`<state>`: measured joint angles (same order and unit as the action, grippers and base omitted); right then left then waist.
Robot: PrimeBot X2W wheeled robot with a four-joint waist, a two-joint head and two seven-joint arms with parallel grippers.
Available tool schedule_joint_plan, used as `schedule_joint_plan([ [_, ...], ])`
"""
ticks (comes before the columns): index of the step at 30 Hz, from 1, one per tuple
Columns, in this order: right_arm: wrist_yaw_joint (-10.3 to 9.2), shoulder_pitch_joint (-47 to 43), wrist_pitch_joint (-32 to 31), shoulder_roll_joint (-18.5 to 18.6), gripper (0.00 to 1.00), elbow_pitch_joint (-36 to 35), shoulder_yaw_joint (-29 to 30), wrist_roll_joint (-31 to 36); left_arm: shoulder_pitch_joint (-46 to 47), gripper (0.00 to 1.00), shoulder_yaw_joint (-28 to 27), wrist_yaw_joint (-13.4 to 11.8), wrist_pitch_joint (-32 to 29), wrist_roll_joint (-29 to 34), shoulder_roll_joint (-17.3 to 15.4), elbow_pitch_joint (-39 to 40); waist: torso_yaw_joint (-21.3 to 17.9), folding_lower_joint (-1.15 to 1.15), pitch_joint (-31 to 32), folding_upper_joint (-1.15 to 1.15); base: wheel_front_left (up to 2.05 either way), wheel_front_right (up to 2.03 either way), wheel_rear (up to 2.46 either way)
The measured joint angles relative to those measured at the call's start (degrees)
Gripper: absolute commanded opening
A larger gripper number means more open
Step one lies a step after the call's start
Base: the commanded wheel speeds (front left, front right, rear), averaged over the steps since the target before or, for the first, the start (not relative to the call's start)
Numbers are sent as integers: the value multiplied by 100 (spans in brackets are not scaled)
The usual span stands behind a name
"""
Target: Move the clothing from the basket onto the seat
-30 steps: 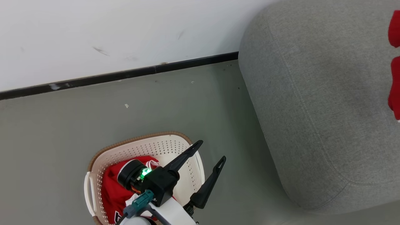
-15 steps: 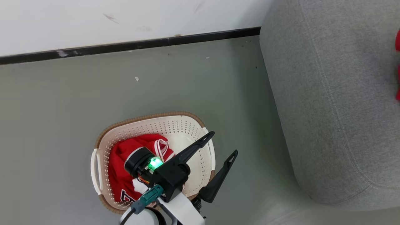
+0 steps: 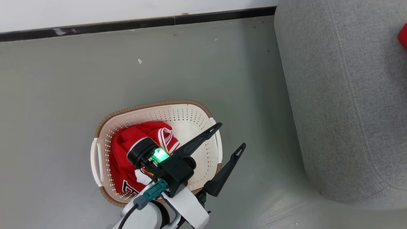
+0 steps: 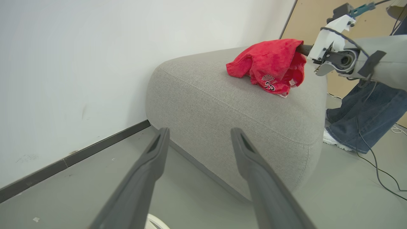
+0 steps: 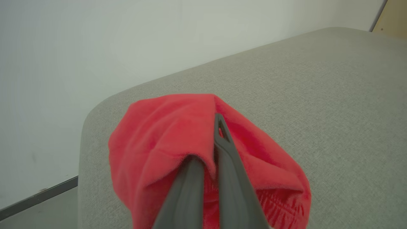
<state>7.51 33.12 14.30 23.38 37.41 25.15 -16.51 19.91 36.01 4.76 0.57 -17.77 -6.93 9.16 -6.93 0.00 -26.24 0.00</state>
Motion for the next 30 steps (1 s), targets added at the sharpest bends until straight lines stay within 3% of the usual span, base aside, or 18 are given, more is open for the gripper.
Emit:
schedule_joint_plan([
  [1, 0, -9, 3, -44, 0, 15, -1, 0, 13, 100, -2, 0, 1, 13, -4, -2, -9, 0, -23, 0, 0, 0, 0],
  [2, 0, -9, 7, -91, 8, 18, -12, 0, 30, 100, -3, 0, 1, 19, -11, -7, -21, 0, -44, 0, 0, 0, 0],
  [4, 0, -9, 7, -170, 38, 16, -37, 0, 82, 100, -14, 1, 2, 19, -18, -23, -54, 0, -75, 0, 0, 0, 0],
  [5, 0, -9, 7, -200, 46, 14, -44, 0, 99, 100, -24, 1, 3, 19, -22, -30, -73, 0, -87, 0, 0, 0, 0],
  [7, 0, -9, 7, -247, 87, -36, -38, 0, 118, 100, -33, 27, 7, 18, -34, -59, -116, 0, -103, 0, 0, 0, 0],
  [8, 0, -8, 8, -269, 100, -84, -36, 1, 123, 100, -32, 27, 8, 18, -36, -76, -138, 0, -109, 0, 0, 0, 0],
  [30, 0, -953, 9, -761, 100, -980, -665, 510, 202, 100, -214, 51, 224, -98, -81, -426, -715, 0, 153, 0, 0, 0, 0],
])
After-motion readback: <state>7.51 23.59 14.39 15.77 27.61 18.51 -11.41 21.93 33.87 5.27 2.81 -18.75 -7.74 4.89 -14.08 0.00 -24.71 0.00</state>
